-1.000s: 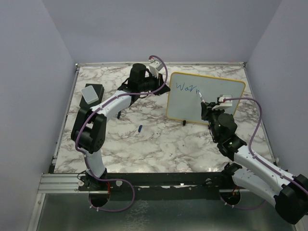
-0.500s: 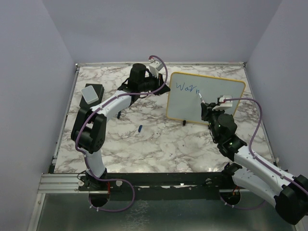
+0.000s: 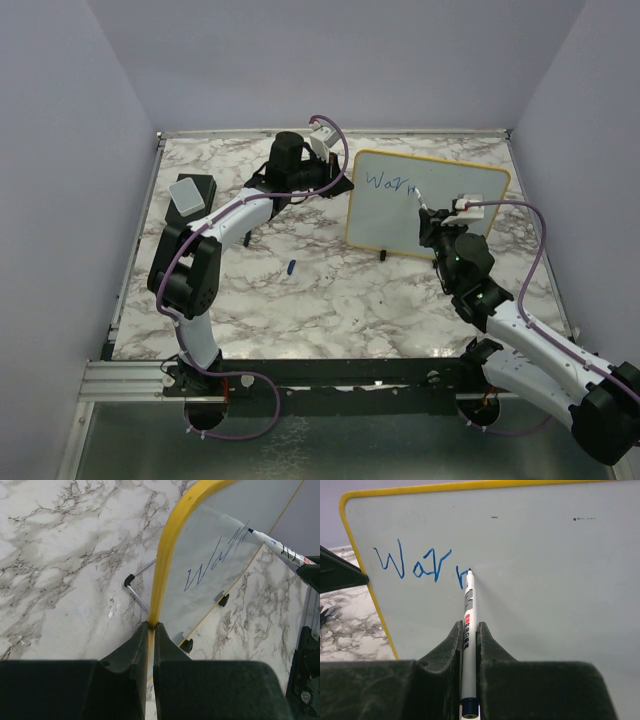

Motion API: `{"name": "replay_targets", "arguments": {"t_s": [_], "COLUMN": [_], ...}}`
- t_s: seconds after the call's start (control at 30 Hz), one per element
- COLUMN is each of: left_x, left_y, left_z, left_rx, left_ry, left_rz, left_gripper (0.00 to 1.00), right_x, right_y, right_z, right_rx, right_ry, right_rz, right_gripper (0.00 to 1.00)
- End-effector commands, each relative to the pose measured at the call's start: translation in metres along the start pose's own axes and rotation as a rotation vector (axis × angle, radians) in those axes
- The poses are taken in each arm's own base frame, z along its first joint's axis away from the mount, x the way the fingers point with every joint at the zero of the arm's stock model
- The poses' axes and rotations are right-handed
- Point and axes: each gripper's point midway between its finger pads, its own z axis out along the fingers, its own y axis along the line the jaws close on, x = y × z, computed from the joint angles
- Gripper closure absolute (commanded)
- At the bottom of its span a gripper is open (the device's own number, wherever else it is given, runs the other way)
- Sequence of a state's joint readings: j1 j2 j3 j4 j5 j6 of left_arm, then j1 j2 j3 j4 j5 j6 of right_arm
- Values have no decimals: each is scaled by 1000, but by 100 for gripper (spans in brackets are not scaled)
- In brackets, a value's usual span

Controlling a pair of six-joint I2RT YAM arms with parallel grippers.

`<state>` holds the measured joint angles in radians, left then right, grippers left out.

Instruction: Write a sentence on the whiteboard

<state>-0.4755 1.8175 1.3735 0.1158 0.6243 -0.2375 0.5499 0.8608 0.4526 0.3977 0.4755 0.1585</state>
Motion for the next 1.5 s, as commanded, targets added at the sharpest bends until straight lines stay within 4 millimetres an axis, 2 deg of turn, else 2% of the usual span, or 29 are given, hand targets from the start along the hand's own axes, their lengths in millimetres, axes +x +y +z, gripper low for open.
{"name": "replay_targets", "arguments": {"t_s": [0.0, 0.37, 1.23, 1.33, 1.47], "left_x": [-25, -25, -25, -24, -24], "left_y": [-24, -24, -24, -24, -23], "left_z": [-12, -12, -12, -12, -12], "left_rx": [48, 48, 52, 52, 50], "left_ry": [-44, -42, -35, -32, -32], "left_rz": [57, 61, 65, 64, 62], "left_gripper": [94, 94, 94, 94, 94], "right_x": [-26, -20, 24, 21, 5], "right_y": [-4, -16, -27, -26, -18], "right_z": [6, 1, -13, -13, -17], "right_rx": [38, 94, 116, 110, 51], "right_ry": [-67, -52, 56, 50, 3], "right_rz": [-1, -3, 21, 20, 24], "right_gripper": [99, 99, 99, 99, 99]}}
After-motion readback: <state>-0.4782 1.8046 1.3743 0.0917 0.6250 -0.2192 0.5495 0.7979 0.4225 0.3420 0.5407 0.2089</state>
